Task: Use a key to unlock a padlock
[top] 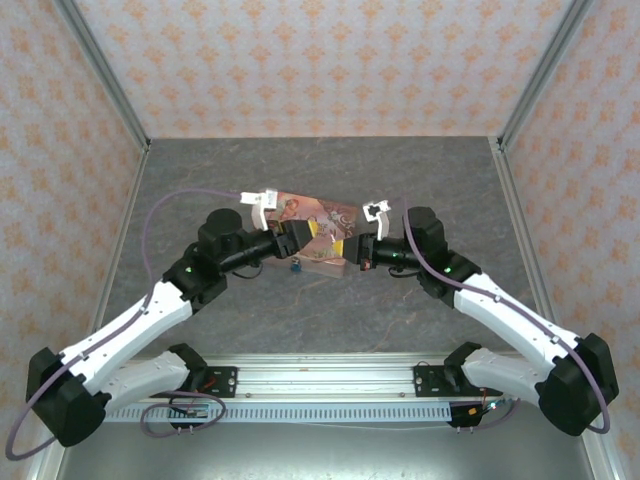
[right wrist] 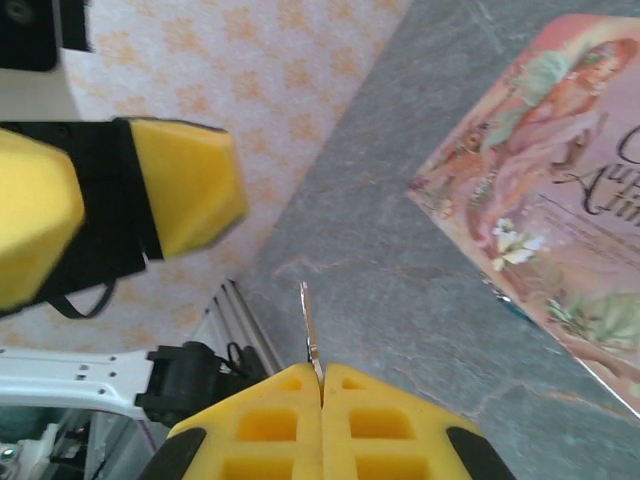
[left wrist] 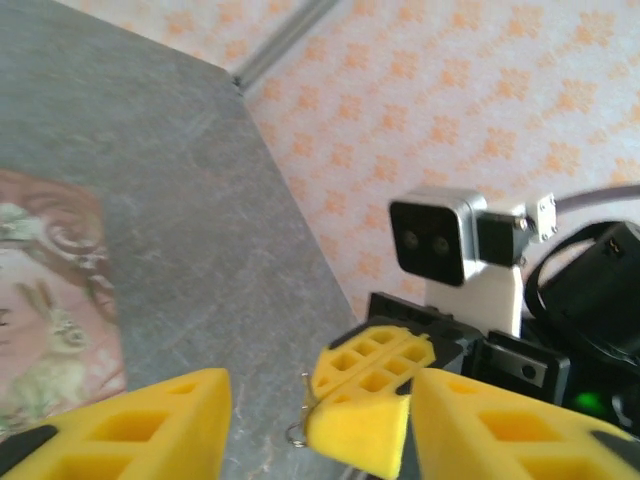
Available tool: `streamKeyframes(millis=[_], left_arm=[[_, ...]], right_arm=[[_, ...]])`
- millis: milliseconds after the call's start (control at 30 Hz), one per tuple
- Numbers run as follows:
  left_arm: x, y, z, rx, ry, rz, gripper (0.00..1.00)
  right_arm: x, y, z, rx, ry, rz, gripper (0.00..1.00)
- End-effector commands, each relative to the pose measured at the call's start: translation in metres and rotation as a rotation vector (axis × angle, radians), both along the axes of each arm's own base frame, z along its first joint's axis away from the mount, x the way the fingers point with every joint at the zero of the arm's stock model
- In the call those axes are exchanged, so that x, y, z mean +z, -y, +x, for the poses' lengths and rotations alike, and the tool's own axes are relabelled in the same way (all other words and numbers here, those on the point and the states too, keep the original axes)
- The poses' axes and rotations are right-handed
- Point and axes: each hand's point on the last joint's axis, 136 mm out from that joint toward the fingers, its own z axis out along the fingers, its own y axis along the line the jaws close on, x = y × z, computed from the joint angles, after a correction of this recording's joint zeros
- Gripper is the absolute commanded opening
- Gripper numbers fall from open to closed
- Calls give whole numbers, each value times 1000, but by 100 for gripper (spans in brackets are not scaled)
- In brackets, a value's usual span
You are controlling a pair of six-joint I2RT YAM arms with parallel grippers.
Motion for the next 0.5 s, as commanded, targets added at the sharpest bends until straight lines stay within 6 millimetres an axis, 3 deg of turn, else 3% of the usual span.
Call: streamKeyframes(millis=[0, 133, 233, 467], left_arm=[[-31, -34, 6, 97, -61, 87, 62], [-74, -63, 7, 161, -144, 141, 75], [-103, -72, 4, 176, -184, 178, 77], [-144, -81, -1, 153, -122, 324, 81]], right_arm=[[-13, 4, 10, -31, 3, -113, 0], [-43, -3, 24, -24, -67, -200, 0], [-54, -15, 39, -12, -115, -197, 0], [-71, -30, 77, -31, -179, -171, 0]])
